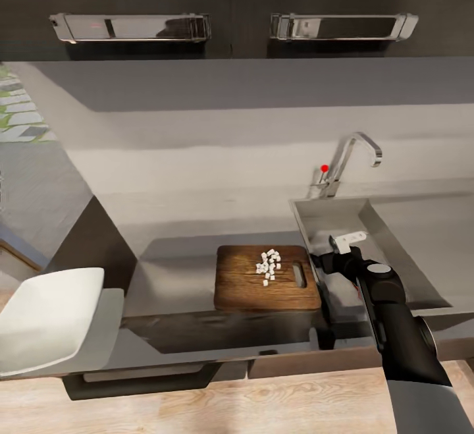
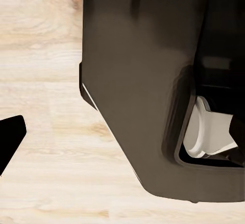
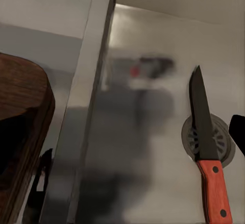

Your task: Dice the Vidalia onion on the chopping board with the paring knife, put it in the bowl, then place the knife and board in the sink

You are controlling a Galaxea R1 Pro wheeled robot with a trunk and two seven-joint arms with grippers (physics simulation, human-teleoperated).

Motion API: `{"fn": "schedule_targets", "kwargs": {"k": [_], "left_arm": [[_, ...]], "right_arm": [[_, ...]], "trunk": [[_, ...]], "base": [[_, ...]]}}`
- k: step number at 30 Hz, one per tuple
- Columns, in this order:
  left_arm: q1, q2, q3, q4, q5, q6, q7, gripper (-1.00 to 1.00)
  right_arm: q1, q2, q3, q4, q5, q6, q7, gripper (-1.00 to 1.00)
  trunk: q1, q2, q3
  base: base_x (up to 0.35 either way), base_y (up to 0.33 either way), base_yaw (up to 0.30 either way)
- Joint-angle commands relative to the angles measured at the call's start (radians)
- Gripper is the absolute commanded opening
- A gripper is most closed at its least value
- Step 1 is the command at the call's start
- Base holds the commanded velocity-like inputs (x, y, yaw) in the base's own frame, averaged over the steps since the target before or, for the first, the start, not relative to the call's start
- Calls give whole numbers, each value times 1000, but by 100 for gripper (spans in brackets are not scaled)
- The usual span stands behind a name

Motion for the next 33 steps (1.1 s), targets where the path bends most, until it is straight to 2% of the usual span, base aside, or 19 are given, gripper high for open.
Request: {"fn": "schedule_targets", "kwargs": {"k": [1,22,30,33], "left_arm": [[0,0,3,1,6,-3,0,100],[-1,0,3,1,6,-3,0,100],[-1,-41,5,-8,10,-5,-12,100],[-1,-57,5,-8,10,-6,-13,100]], "right_arm": [[-1,0,-1,-1,10,3,9,100],[-1,0,-1,-1,10,3,9,100],[24,-45,-1,-25,1,-11,23,100],[26,-43,-4,-13,0,-12,24,100]], "trunk": [[1,-2,-2],[1,-2,-2],[1,-2,-2],[1,-2,-2]], "base": [[0,68,0],[0,121,0],[0,0,0],[0,0,0]]}}
